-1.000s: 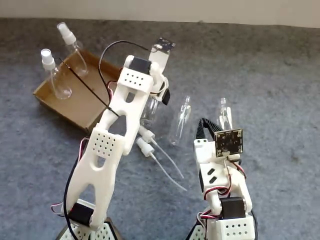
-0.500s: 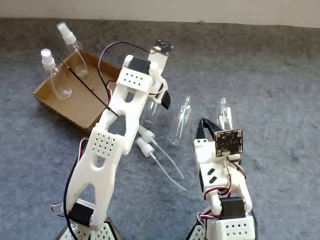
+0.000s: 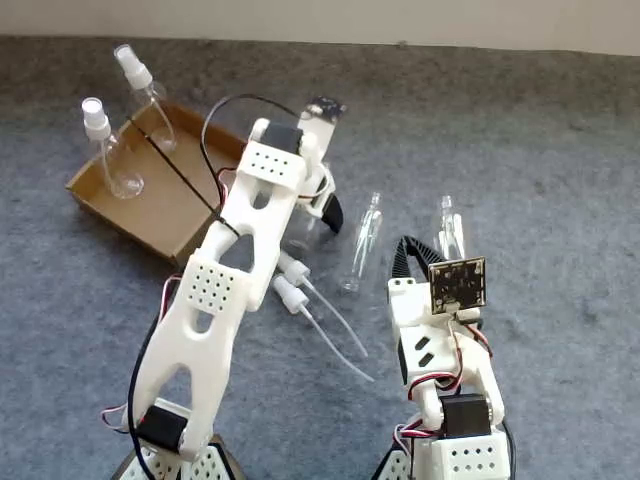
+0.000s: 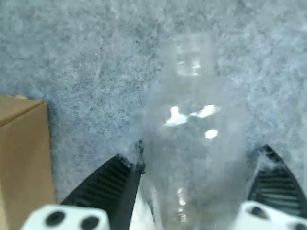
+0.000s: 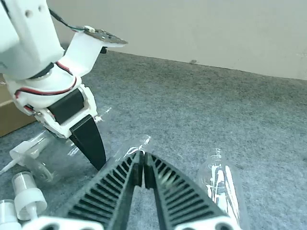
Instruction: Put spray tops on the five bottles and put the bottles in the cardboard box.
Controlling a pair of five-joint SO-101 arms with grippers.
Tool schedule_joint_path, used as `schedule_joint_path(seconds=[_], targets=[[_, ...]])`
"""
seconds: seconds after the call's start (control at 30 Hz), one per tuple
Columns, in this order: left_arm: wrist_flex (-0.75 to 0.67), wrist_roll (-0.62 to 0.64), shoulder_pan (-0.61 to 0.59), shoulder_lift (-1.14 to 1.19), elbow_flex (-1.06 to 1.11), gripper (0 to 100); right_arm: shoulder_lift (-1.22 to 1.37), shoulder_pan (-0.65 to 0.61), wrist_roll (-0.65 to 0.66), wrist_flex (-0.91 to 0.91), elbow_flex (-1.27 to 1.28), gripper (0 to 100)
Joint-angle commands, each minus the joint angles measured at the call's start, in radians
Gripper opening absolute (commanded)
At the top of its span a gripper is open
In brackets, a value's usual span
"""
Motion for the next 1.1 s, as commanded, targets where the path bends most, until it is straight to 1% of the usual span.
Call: schedule_joint_path(seconds=[0.0, 0.47, 0.73, 0.83, 0.97, 1.07], targets=[[0.003, 0.003, 0.004, 0.004, -0.044, 27, -0.005, 0.007, -0.003, 0.001, 0.104, 0.5], [0.003, 0.003, 0.013, 0.002, -0.05, 20, -0.005, 0.007, -0.003, 0.001, 0.104, 0.5], [0.012, 0.005, 0.013, 0.008, -0.229, 20, -0.005, 0.007, -0.003, 0.001, 0.104, 0.5], [0.012, 0.005, 0.013, 0.01, -0.232, 19, -0.005, 0.007, -0.003, 0.001, 0.104, 0.5], [0.012, 0.005, 0.015, 0.005, -0.242, 15, -0.005, 0.007, -0.003, 0.001, 0.104, 0.5], [0.012, 0.005, 0.015, 0.002, -0.243, 14, -0.005, 0.007, -0.003, 0.001, 0.104, 0.5]])
